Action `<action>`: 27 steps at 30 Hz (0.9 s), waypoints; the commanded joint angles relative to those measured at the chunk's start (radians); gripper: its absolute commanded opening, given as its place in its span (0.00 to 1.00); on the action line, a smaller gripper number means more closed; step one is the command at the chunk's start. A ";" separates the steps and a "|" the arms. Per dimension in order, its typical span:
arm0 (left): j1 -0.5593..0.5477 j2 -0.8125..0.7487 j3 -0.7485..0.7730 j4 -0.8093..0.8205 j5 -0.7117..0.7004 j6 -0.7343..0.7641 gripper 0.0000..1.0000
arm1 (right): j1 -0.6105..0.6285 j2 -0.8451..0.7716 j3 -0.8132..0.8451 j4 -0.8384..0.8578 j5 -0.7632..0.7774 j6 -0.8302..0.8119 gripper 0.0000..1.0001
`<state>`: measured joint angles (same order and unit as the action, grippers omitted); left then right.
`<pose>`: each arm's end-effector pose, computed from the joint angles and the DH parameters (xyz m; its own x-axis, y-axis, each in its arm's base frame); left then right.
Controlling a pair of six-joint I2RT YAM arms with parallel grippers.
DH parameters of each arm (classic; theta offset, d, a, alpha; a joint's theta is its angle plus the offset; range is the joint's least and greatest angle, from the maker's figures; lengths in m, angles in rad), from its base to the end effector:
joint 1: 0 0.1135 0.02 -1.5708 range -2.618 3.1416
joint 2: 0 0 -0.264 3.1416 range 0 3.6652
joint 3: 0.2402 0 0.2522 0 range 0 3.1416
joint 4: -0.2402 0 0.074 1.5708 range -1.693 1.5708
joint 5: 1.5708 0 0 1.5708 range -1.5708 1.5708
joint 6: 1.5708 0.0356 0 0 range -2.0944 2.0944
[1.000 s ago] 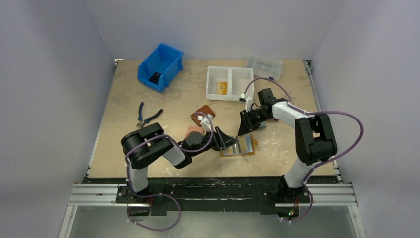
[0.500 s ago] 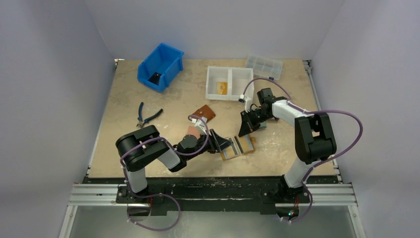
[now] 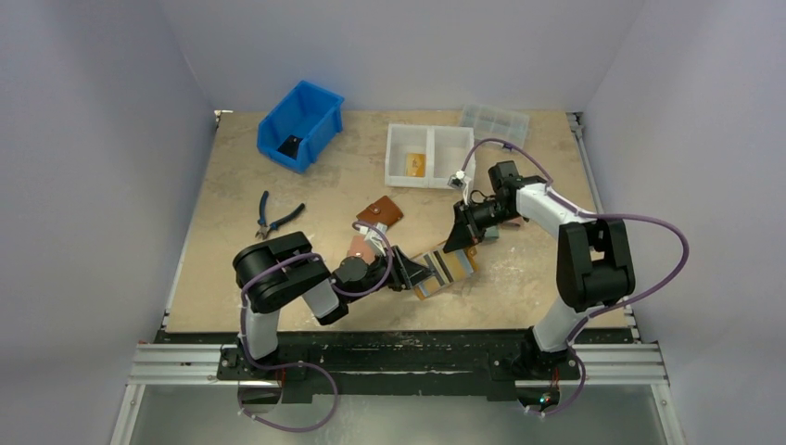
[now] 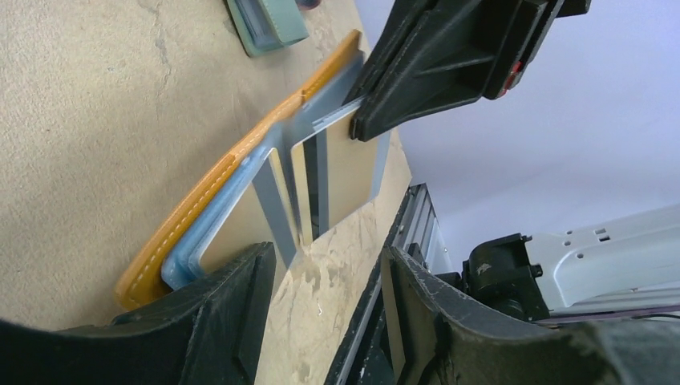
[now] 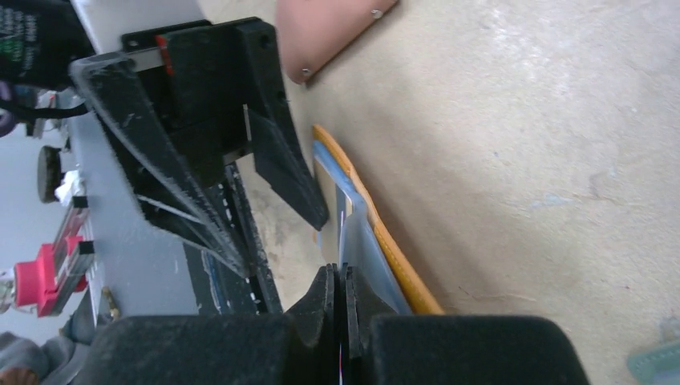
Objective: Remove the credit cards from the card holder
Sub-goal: Remove the credit card from the card holder.
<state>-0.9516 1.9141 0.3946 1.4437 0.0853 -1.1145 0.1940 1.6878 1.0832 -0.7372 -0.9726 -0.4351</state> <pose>0.1661 -0.2383 0.1122 -0.7920 -0.4298 -0.4336 0.3398 0.2797 -0.8980 0.2964 0.0882 0.1942 -0.7432 -0.3879 -0.5451 -0.6682 0.3892 0.6341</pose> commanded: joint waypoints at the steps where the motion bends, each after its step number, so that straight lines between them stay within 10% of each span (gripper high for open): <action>1: -0.004 -0.001 0.018 0.123 0.010 0.005 0.54 | -0.004 0.014 0.051 -0.090 -0.144 -0.095 0.00; 27: -0.007 0.039 0.057 0.248 0.022 0.071 0.33 | -0.005 0.059 0.091 -0.270 -0.300 -0.268 0.00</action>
<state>-0.9569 1.9377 0.4366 1.4666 0.1047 -1.0794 0.1886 1.7424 1.1370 -0.9516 -1.1992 -0.6727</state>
